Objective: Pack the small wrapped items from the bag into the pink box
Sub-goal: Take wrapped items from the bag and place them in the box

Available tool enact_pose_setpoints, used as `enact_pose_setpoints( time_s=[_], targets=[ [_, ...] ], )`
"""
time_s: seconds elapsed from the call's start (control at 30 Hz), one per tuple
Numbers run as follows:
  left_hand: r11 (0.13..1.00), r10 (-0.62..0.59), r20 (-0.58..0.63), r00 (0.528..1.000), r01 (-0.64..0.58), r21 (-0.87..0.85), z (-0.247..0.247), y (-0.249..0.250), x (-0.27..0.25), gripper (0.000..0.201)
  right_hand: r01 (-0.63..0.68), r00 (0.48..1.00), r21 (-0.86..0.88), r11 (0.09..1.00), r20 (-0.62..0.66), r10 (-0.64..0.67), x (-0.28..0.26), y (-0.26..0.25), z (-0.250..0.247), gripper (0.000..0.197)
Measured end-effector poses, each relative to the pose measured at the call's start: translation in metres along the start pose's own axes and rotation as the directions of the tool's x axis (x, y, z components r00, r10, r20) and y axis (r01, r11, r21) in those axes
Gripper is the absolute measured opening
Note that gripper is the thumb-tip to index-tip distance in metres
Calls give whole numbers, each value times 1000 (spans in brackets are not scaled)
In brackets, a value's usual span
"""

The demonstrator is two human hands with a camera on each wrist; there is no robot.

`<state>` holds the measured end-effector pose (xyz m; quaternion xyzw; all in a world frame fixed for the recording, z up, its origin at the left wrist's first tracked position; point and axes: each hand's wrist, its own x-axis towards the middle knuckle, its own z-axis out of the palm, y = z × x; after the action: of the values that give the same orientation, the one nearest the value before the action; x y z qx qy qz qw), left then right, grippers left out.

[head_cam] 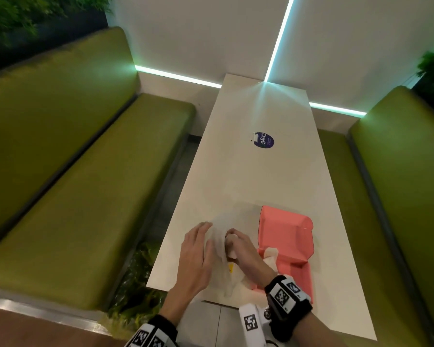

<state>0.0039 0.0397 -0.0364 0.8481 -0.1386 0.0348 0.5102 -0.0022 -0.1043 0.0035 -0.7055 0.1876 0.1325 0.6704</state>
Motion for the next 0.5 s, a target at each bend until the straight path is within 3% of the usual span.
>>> enact_pose_setpoints(
  time_s=[0.1, 0.23, 0.4, 0.5],
  targets=[
    [999, 28, 59, 998, -29, 26, 13, -13, -3, 48, -24, 999, 65, 998, -20, 25, -3, 2, 3, 16],
    [978, 97, 124, 987, -118, 173, 29, -29, -9, 52, 26, 994, -74, 997, -101, -33, -7, 1, 2, 8],
    [886, 85, 282, 956, -202, 418, 33, -53, -9, 56, 139, 984, -83, 987, -102, -147, -26, -2, -21, 3],
    [808, 63, 361, 930, -260, 528, 31, -60, -4, 62, 182, 965, -35, 983, -188, -185, -40, -6, -51, 10]
  ],
)
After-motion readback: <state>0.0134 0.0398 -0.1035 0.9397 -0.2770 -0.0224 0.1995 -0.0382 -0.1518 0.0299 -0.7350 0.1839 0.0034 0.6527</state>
